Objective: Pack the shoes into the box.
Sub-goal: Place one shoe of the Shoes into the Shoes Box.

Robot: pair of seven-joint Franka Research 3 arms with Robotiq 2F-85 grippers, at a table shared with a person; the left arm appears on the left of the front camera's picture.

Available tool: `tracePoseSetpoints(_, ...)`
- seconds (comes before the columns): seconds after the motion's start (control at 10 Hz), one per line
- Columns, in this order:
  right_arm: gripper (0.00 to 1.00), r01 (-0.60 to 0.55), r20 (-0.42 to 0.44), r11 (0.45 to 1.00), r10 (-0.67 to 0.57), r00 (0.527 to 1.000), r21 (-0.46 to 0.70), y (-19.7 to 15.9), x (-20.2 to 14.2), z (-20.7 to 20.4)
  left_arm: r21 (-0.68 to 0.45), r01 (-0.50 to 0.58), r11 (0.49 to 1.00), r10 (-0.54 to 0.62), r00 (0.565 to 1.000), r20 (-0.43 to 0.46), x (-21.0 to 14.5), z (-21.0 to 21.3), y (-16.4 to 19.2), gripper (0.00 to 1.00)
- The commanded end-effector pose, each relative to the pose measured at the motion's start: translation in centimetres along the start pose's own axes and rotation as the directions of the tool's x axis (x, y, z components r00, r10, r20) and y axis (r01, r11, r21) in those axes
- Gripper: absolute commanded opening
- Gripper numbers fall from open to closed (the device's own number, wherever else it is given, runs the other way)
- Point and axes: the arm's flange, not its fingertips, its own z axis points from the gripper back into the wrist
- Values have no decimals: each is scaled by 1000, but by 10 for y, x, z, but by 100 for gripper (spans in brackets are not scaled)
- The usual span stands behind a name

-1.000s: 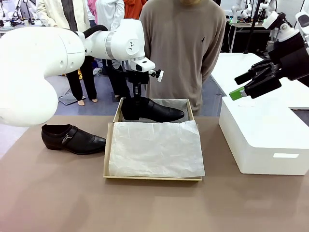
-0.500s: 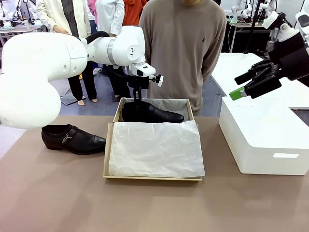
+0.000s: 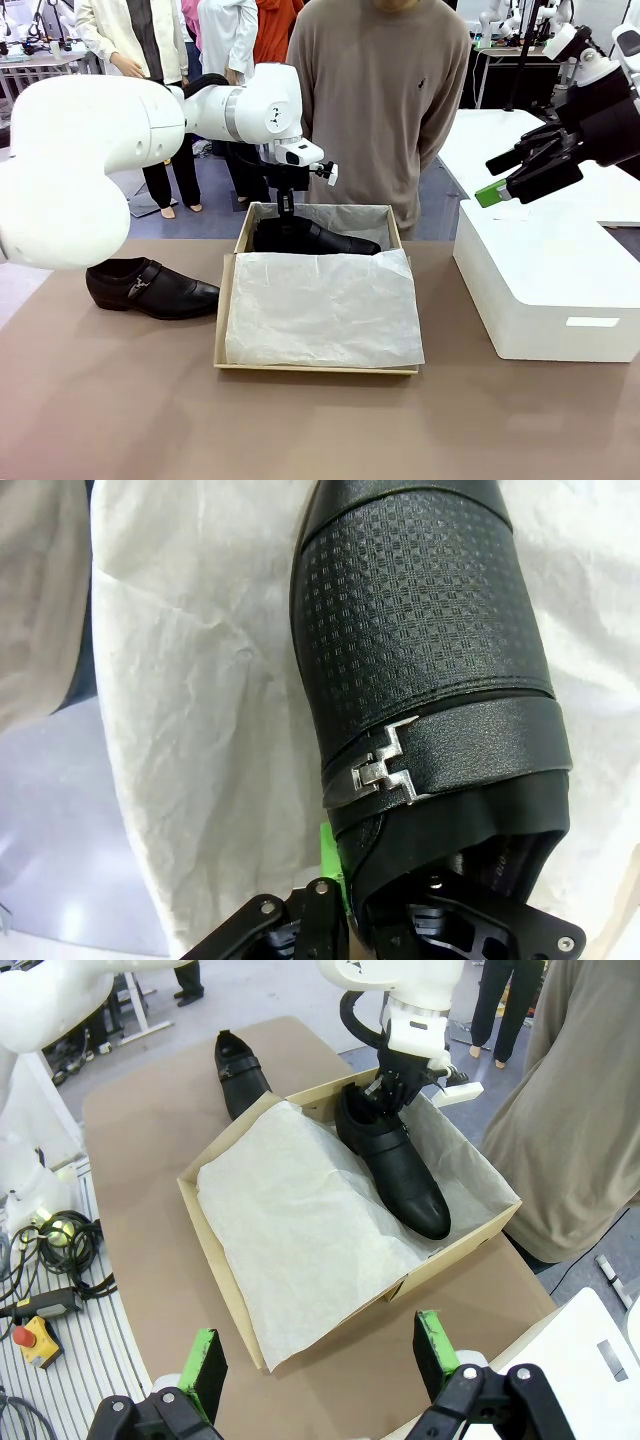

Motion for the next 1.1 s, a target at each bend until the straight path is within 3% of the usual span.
tracePoseSetpoints(0.0,100,-20,23,1000,20,1000,15,-3,1,-1,23,-28,999,28,999,-19,5,11,8,0)
tracePoseSetpoints(0.1,100,-20,23,1000,20,1000,15,-3,1,-1,31,-22,999,23,999,-24,4,12,8,0)
tracePoseSetpoints(0.6,100,-20,23,1000,20,1000,15,-3,1,-1,9,-26,1000,26,1000,-1,-3,38,3,96)
tracePoseSetpoints(1.0,100,-20,23,1000,20,1000,15,-3,1,-1,18,-11,1000,11,1000,10,-16,88,-11,100)
